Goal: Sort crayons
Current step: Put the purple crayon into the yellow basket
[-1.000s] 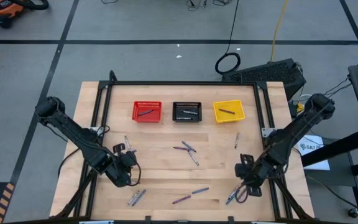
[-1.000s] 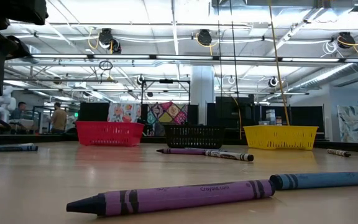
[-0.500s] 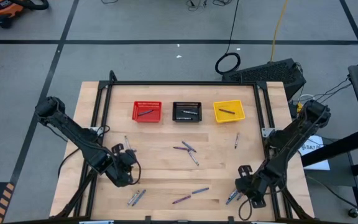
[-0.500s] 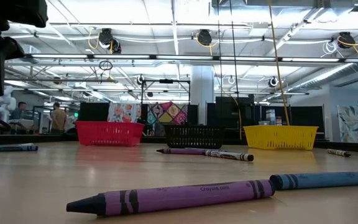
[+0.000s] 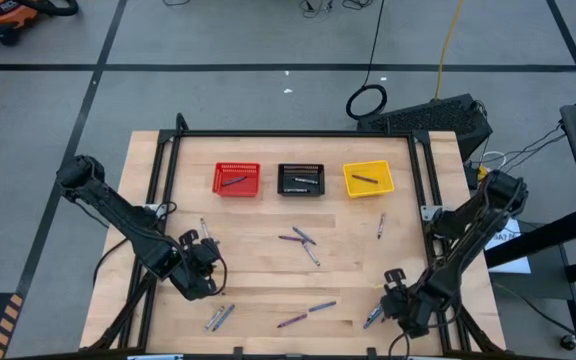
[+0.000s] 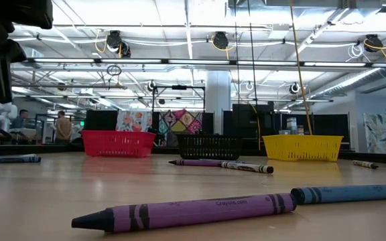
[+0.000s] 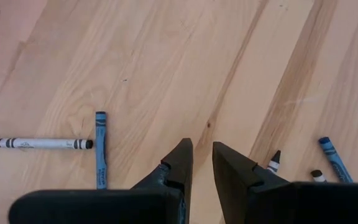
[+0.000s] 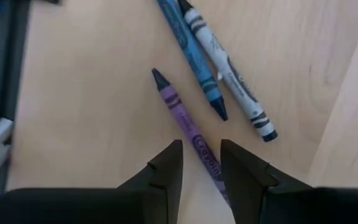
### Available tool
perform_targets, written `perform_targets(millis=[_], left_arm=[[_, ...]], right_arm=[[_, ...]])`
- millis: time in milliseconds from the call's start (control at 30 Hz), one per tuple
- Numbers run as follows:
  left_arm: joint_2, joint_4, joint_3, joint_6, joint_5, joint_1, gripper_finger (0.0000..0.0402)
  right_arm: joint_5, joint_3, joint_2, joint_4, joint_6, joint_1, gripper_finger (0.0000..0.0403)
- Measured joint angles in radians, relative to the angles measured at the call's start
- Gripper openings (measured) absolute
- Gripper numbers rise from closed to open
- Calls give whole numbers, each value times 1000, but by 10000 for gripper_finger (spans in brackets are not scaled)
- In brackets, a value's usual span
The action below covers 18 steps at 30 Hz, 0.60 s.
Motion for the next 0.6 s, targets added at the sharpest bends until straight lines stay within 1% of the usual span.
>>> perform_targets(millis=[133,400,600], left_arm=[[0,-1,0,0,-1,0,61],[0,-5,0,1,-15,0,61],[0,-9,0,1,-19,0,61]], right_arm=[[-8,0,24,-3,-18,0,96],[-7,0,25,-17,-88,1,94],[-7,1,25,-51,-96,9,68]])
